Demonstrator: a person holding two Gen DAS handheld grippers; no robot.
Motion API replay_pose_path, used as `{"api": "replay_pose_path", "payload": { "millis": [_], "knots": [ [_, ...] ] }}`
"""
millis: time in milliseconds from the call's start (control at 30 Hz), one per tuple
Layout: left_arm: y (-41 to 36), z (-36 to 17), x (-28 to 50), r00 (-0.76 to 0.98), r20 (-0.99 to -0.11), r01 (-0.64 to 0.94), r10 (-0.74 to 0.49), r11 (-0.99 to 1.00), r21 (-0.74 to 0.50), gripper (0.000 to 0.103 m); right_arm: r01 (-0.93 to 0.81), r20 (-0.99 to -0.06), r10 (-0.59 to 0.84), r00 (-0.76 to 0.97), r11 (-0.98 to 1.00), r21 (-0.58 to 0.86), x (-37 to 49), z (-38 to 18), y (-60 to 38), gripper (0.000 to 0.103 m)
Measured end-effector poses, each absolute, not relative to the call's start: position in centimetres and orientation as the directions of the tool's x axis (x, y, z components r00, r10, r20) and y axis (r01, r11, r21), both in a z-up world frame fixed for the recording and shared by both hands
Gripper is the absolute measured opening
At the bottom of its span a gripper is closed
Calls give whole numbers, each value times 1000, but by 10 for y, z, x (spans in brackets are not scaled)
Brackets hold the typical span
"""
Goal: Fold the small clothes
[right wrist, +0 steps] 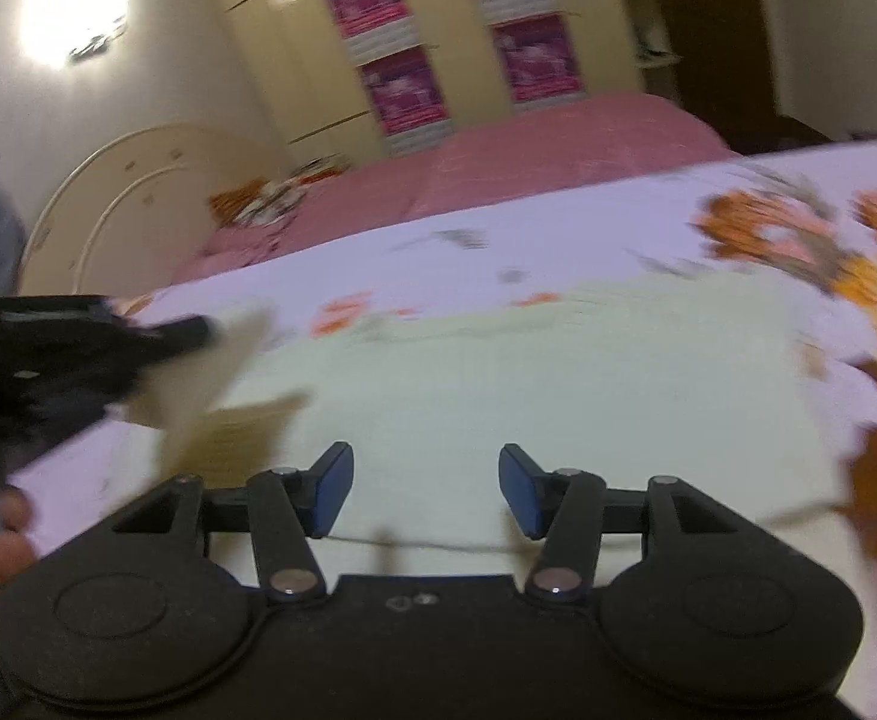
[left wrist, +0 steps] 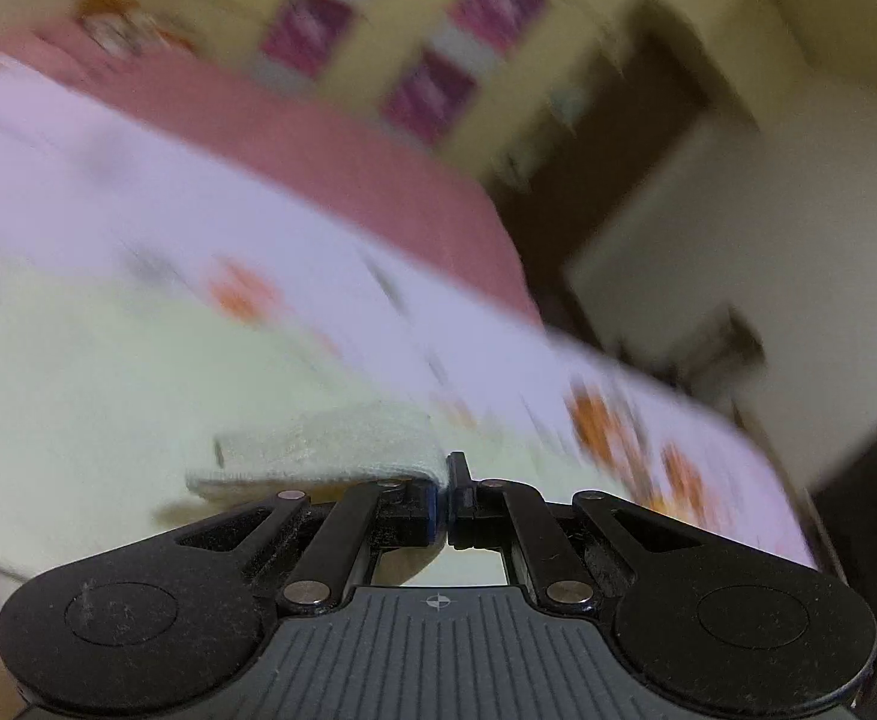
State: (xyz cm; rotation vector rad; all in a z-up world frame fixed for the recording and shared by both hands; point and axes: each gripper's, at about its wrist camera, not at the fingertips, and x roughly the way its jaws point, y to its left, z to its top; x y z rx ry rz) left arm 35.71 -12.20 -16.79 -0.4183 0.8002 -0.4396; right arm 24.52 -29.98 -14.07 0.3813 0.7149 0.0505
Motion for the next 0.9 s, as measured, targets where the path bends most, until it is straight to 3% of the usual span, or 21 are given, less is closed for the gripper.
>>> {"api": "replay_pose_path", "payload": {
  "millis": [100, 133, 167, 200, 233, 267, 467, 667, 700, 767, 900],
  "knots": [
    [-159, -181, 352, 531, -678, 220, -509, 855, -470, 4, 136, -656, 148, 740, 922, 362, 231, -151, -325, 54],
    [-162, -183, 352, 505, -704, 209, -500, 862, -463, 13, 148, -664, 150, 732, 917, 369, 229, -155, -330, 55],
    [-161, -183, 347, 486, -720, 190, -495, 864, -466, 26, 152, -667, 157, 728, 912, 381, 226, -157, -334, 55],
    [-154, -183, 343, 487, -713, 181, -504, 857, -483, 63, 154, -667, 169, 725, 905, 396, 224, -160, -335, 55],
    [-143, -179, 339, 513, -694, 172, -505, 853, -493, 92, 149, -663, 181, 726, 900, 410, 221, -161, -337, 56],
    [-127, -169, 336, 575, -666, 157, -475, 863, -480, 98, 140, -656, 197, 729, 895, 424, 221, -162, -336, 57],
    [-72, -137, 321, 706, -650, 116, -282, 951, -287, 99, 75, -631, 277, 725, 879, 472, 244, -159, -312, 61],
    [-17, -155, 312, 730, -681, 4, -55, 997, -77, 99, -48, -671, 209, 711, 967, 249, 266, -156, -257, 58],
    [-12, -159, 308, 727, -685, 1, -43, 998, -62, 99, -63, -681, 194, 706, 975, 212, 268, -159, -249, 55],
    [-4, -167, 297, 728, -686, 6, -24, 1000, -28, 99, -68, -694, 164, 701, 984, 164, 272, -163, -239, 36],
    [-21, -179, 293, 729, -685, 63, -9, 997, 54, 99, -13, -671, 129, 730, 984, 176, 288, -161, -243, 27]
  ]
}}
